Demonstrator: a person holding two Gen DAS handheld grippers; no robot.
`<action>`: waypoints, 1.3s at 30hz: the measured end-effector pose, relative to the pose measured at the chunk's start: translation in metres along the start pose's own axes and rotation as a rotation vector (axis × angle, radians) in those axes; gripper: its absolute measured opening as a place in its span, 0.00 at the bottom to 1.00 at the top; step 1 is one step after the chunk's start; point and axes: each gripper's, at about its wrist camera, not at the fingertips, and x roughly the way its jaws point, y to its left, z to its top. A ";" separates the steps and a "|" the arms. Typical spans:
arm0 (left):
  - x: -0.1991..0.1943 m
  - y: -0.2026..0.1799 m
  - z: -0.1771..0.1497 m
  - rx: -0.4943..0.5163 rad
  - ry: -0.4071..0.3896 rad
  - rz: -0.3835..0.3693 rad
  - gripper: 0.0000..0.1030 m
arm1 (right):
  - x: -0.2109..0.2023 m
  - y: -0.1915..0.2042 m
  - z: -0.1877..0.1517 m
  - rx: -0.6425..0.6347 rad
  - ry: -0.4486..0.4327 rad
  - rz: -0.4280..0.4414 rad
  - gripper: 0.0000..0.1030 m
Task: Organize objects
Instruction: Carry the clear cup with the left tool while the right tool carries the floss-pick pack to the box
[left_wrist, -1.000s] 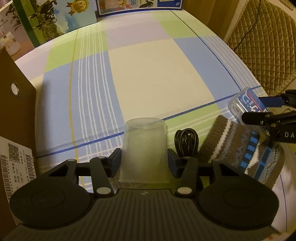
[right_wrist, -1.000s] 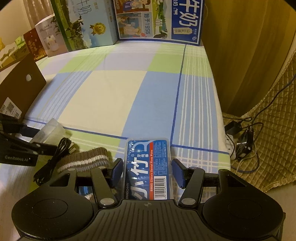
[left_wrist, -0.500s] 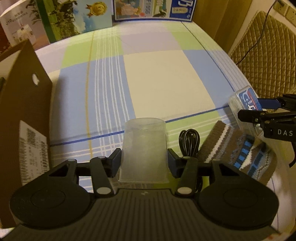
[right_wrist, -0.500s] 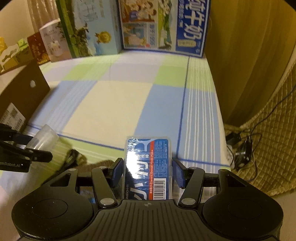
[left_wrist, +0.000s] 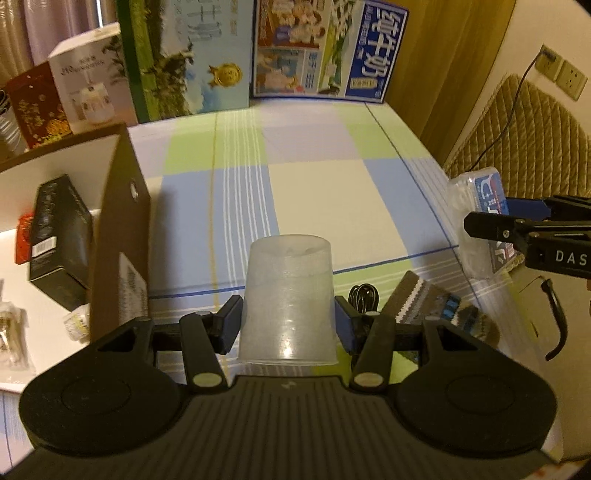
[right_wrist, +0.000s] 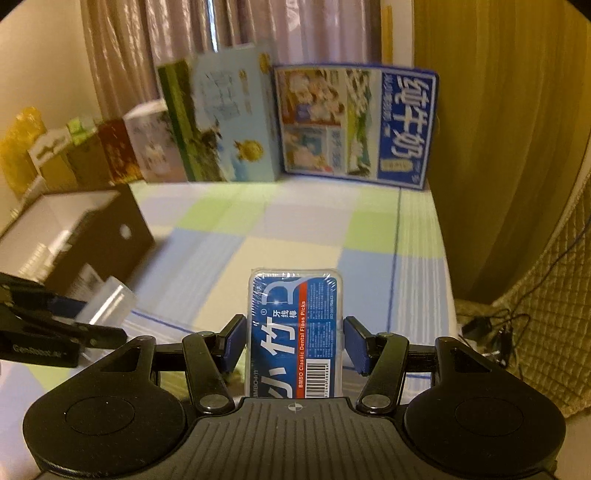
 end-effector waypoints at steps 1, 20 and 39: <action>-0.006 0.002 -0.001 -0.005 -0.009 0.001 0.46 | -0.003 0.004 0.001 -0.001 -0.004 0.008 0.52; -0.104 0.079 -0.030 -0.106 -0.116 0.059 0.46 | -0.022 0.121 0.012 -0.017 -0.006 0.209 0.52; -0.155 0.221 -0.045 -0.177 -0.143 0.182 0.46 | 0.047 0.293 0.047 -0.064 0.029 0.385 0.52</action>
